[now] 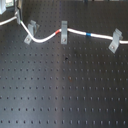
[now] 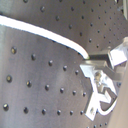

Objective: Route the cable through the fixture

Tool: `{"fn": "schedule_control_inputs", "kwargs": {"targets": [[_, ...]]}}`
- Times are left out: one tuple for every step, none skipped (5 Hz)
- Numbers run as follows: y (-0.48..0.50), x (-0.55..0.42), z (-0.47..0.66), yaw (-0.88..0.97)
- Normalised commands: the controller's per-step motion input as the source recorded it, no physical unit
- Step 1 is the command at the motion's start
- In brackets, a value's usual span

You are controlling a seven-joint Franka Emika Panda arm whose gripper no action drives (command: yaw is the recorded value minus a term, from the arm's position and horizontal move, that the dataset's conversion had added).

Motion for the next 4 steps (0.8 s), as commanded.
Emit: {"fn": "schedule_control_inputs", "kwargs": {"targets": [[0.138, 0.144, -0.41, -0.49], [0.134, 0.074, -0.38, -0.55], [-0.055, 0.134, -0.12, -0.76], [-0.050, 0.092, -0.11, -0.93]]}}
